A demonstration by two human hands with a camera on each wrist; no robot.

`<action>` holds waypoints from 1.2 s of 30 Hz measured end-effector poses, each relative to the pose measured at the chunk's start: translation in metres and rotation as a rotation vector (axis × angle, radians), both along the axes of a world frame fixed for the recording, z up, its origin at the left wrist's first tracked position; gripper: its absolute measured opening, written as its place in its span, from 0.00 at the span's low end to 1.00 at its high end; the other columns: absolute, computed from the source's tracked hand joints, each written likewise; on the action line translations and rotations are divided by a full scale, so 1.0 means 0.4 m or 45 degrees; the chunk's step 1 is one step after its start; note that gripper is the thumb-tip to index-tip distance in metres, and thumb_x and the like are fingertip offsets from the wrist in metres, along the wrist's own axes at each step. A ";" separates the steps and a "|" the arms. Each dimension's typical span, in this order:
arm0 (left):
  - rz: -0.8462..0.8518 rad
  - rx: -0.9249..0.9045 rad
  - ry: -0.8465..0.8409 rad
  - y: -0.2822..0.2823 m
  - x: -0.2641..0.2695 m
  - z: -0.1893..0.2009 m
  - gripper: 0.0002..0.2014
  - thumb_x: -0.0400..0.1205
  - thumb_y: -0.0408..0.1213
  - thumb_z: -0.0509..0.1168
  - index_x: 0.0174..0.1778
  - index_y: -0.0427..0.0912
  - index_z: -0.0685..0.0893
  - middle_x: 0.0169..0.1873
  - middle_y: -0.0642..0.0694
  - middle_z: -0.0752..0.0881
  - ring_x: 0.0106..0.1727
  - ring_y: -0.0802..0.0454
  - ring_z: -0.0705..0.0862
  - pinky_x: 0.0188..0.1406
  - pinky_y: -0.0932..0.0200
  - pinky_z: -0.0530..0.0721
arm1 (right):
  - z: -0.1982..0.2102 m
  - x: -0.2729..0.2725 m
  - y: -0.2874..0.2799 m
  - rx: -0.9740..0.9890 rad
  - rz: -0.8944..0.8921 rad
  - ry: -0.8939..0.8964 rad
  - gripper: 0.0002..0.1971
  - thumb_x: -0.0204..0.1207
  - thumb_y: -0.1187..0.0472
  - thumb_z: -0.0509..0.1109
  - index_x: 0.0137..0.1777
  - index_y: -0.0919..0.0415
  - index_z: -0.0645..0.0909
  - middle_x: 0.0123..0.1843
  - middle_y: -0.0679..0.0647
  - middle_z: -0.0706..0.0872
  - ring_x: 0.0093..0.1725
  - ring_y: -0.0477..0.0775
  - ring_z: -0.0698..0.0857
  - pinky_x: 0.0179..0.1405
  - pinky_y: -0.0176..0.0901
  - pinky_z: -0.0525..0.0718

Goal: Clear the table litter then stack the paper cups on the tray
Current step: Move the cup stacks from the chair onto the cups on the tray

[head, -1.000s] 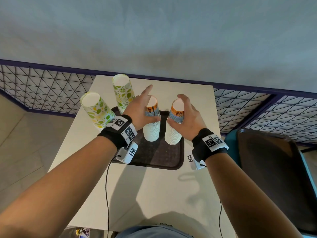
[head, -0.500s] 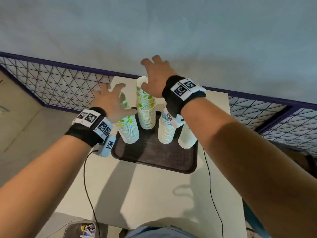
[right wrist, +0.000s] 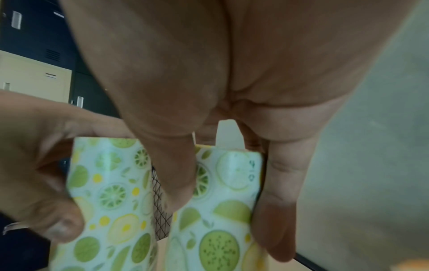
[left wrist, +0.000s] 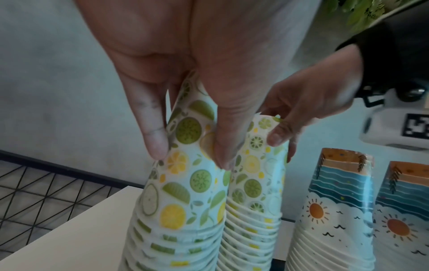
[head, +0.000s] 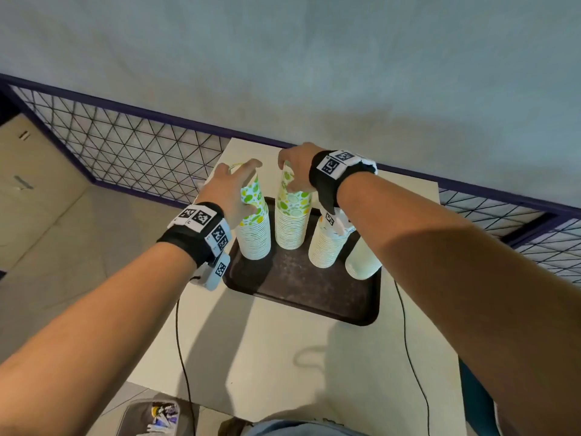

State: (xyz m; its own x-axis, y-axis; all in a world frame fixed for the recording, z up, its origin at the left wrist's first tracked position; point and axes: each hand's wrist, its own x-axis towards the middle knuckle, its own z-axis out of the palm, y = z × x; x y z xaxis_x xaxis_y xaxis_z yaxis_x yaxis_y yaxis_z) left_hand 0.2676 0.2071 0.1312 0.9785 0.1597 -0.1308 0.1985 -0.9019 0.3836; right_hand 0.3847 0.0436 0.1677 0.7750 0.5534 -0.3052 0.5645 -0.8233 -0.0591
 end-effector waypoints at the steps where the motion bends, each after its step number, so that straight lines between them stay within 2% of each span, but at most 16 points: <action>1: -0.004 -0.002 -0.004 0.002 0.006 0.000 0.43 0.77 0.38 0.80 0.79 0.73 0.62 0.70 0.39 0.73 0.64 0.31 0.84 0.62 0.34 0.89 | -0.001 -0.007 -0.009 0.013 0.008 0.007 0.27 0.75 0.53 0.78 0.72 0.52 0.76 0.59 0.55 0.83 0.50 0.58 0.81 0.44 0.47 0.78; 4: -0.029 0.022 -0.005 -0.001 0.020 0.002 0.42 0.78 0.39 0.79 0.79 0.71 0.62 0.67 0.40 0.73 0.60 0.32 0.85 0.56 0.42 0.89 | -0.002 -0.041 -0.027 0.050 0.017 0.021 0.27 0.76 0.51 0.77 0.74 0.52 0.75 0.58 0.55 0.81 0.50 0.57 0.79 0.42 0.46 0.77; 9: -0.078 0.037 0.013 -0.008 0.043 0.016 0.43 0.77 0.40 0.80 0.80 0.71 0.62 0.67 0.39 0.73 0.61 0.32 0.85 0.57 0.36 0.91 | -0.001 -0.082 -0.029 0.083 0.003 0.029 0.29 0.75 0.52 0.78 0.76 0.51 0.75 0.64 0.57 0.83 0.54 0.59 0.83 0.42 0.46 0.77; 11: -0.100 0.044 0.046 -0.006 0.046 0.022 0.46 0.76 0.41 0.81 0.82 0.72 0.60 0.68 0.39 0.72 0.64 0.32 0.85 0.60 0.36 0.90 | 0.005 -0.093 -0.031 0.080 -0.017 0.041 0.34 0.75 0.49 0.78 0.80 0.49 0.70 0.67 0.59 0.80 0.54 0.60 0.83 0.44 0.46 0.79; 12: -0.100 0.045 0.055 -0.003 0.047 0.025 0.49 0.75 0.42 0.82 0.84 0.72 0.58 0.71 0.37 0.72 0.69 0.31 0.83 0.64 0.36 0.89 | 0.010 -0.096 -0.037 0.079 -0.024 0.056 0.39 0.75 0.46 0.78 0.83 0.48 0.66 0.70 0.60 0.77 0.56 0.62 0.84 0.47 0.47 0.80; 14: -0.091 0.124 0.023 0.002 0.050 0.038 0.58 0.69 0.52 0.85 0.88 0.69 0.52 0.82 0.34 0.66 0.83 0.29 0.70 0.78 0.32 0.78 | 0.031 -0.105 -0.064 0.120 -0.046 0.051 0.50 0.70 0.39 0.80 0.87 0.46 0.57 0.76 0.62 0.70 0.64 0.66 0.82 0.56 0.52 0.83; 16: -0.158 0.276 -0.095 -0.010 0.047 0.070 0.66 0.63 0.62 0.85 0.91 0.64 0.49 0.88 0.33 0.59 0.90 0.29 0.57 0.87 0.30 0.64 | 0.051 -0.115 -0.113 0.186 -0.082 -0.040 0.56 0.64 0.34 0.80 0.87 0.47 0.55 0.76 0.62 0.69 0.70 0.68 0.79 0.62 0.56 0.83; 17: -0.216 0.312 -0.149 -0.025 0.045 0.090 0.67 0.62 0.64 0.85 0.91 0.62 0.49 0.89 0.33 0.57 0.90 0.30 0.55 0.88 0.29 0.62 | 0.055 -0.119 -0.140 0.184 -0.098 -0.095 0.56 0.62 0.33 0.80 0.86 0.48 0.57 0.75 0.62 0.70 0.70 0.68 0.77 0.62 0.58 0.83; 19: -0.347 0.334 -0.172 -0.076 0.047 0.125 0.66 0.62 0.61 0.86 0.91 0.62 0.52 0.90 0.37 0.57 0.90 0.31 0.57 0.86 0.30 0.66 | 0.048 -0.128 -0.187 0.074 -0.134 -0.146 0.54 0.62 0.32 0.79 0.85 0.50 0.59 0.76 0.62 0.69 0.73 0.70 0.74 0.63 0.61 0.82; 22: -0.524 0.438 -0.055 -0.168 0.067 0.125 0.60 0.67 0.59 0.84 0.90 0.62 0.54 0.89 0.40 0.60 0.87 0.34 0.65 0.80 0.35 0.75 | 0.008 -0.139 -0.223 -0.138 -0.176 -0.097 0.48 0.67 0.36 0.79 0.84 0.47 0.60 0.78 0.60 0.67 0.76 0.71 0.71 0.63 0.64 0.82; 24: -0.549 0.485 0.073 -0.207 0.083 0.096 0.57 0.69 0.58 0.84 0.89 0.61 0.56 0.85 0.41 0.65 0.82 0.34 0.71 0.74 0.36 0.80 | -0.021 -0.140 -0.228 -0.174 -0.197 -0.049 0.42 0.69 0.39 0.79 0.80 0.43 0.64 0.71 0.57 0.71 0.68 0.68 0.78 0.56 0.62 0.84; 26: -0.497 0.464 0.139 -0.221 0.092 0.067 0.51 0.69 0.54 0.84 0.84 0.61 0.61 0.77 0.41 0.69 0.73 0.34 0.78 0.62 0.38 0.86 | -0.045 -0.140 -0.232 -0.121 -0.219 -0.004 0.35 0.71 0.44 0.80 0.75 0.44 0.68 0.63 0.56 0.73 0.57 0.66 0.84 0.49 0.56 0.86; 29: -0.460 0.379 0.108 -0.222 0.107 0.040 0.40 0.71 0.46 0.84 0.74 0.57 0.69 0.72 0.40 0.69 0.64 0.33 0.83 0.51 0.45 0.84 | -0.070 -0.139 -0.244 0.006 -0.249 0.029 0.28 0.73 0.53 0.80 0.70 0.49 0.71 0.57 0.56 0.71 0.47 0.64 0.83 0.42 0.52 0.82; 32: -0.492 0.331 0.082 -0.216 0.118 0.023 0.36 0.73 0.45 0.84 0.71 0.56 0.70 0.71 0.40 0.69 0.63 0.34 0.82 0.50 0.48 0.79 | -0.085 -0.141 -0.262 0.048 -0.264 0.045 0.27 0.74 0.55 0.79 0.68 0.50 0.71 0.56 0.56 0.70 0.46 0.63 0.82 0.41 0.51 0.83; 36: -0.562 0.320 0.083 -0.227 0.120 0.018 0.37 0.73 0.44 0.84 0.72 0.56 0.70 0.71 0.41 0.68 0.61 0.35 0.83 0.53 0.47 0.82 | -0.093 -0.144 -0.274 0.030 -0.266 0.037 0.29 0.72 0.55 0.80 0.68 0.49 0.70 0.59 0.56 0.70 0.46 0.63 0.83 0.42 0.50 0.85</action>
State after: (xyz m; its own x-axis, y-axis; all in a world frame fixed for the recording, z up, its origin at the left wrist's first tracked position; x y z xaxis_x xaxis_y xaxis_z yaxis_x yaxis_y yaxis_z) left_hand 0.3157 0.1162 0.1384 0.9509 -0.2323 -0.2044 -0.2055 -0.9680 0.1438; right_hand 0.3272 -0.0658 0.1304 0.8647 0.3886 -0.3183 0.3793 -0.9206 -0.0934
